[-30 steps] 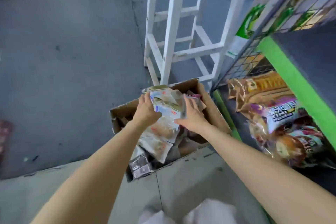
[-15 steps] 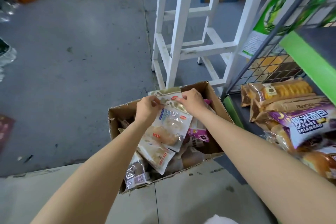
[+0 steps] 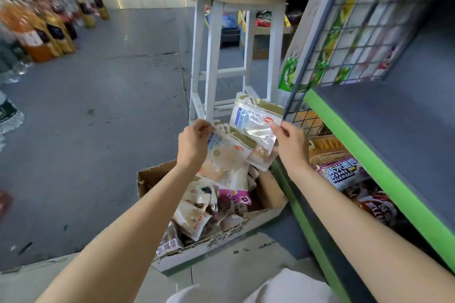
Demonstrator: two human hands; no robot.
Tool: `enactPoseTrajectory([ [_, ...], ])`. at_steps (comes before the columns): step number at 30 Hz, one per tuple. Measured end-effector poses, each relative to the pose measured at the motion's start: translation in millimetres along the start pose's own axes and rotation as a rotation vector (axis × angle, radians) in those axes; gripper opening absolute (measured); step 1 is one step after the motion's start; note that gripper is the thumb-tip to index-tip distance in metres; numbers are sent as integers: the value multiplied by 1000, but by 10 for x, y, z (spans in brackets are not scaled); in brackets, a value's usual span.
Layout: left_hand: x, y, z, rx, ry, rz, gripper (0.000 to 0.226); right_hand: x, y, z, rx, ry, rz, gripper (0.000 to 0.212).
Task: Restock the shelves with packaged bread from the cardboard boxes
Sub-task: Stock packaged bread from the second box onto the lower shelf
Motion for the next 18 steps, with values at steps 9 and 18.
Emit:
enactPoseTrajectory([
  [9, 1497, 157, -153, -73, 96, -444, 18, -796, -1175, 13, 279, -101, 145, 28],
  [18, 2449, 1034, 199, -215, -15, -613, 26, -525, -1986, 855, 557, -32, 194, 21],
])
Point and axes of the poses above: each hand's wrist, its own z-axis towards the middle knuckle, its own y-axis out of the palm, x = y × z, the point moved 2 cm from there along z, towards the middle knuckle, and after that the axes turned 8 degrees about z, right-handed, at the moved point
